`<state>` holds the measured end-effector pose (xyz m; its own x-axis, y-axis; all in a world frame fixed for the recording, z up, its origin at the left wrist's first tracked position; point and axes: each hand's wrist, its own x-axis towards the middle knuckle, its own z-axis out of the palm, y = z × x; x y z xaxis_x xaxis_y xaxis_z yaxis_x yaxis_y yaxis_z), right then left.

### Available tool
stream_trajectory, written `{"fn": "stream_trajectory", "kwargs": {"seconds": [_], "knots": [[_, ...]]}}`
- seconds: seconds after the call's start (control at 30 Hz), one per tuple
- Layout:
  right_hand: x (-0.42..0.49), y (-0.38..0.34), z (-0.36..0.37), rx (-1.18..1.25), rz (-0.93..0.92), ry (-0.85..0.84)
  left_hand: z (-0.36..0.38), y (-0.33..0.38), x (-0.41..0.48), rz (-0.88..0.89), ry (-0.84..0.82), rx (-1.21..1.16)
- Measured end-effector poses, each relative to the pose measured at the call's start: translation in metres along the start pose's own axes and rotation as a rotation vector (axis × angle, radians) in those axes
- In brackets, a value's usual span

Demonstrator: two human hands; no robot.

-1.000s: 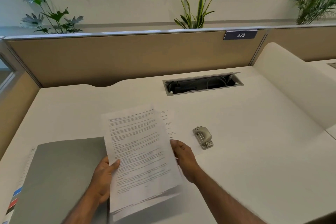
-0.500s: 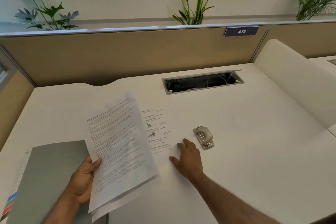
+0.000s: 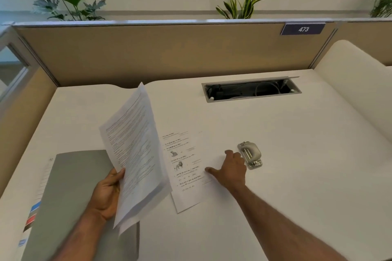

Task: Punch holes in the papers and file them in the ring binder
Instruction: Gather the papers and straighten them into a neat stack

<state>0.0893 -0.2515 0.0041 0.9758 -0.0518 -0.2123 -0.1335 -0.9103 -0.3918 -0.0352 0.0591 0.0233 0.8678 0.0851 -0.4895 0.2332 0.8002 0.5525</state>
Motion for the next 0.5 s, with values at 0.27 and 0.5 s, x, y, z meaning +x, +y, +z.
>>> {"fn": "stream_trajectory", "kwargs": {"seconds": [0.27,0.5], "knots": [[0.015,-0.010,-0.004,-0.040,0.132,-0.200,-0.001,0.002,-0.005,0.003,-0.007,-0.016],[0.024,0.007,-0.010,0.376,0.069,-0.220,-0.003,0.004,-0.008,-0.013,0.019,-0.023]]}}
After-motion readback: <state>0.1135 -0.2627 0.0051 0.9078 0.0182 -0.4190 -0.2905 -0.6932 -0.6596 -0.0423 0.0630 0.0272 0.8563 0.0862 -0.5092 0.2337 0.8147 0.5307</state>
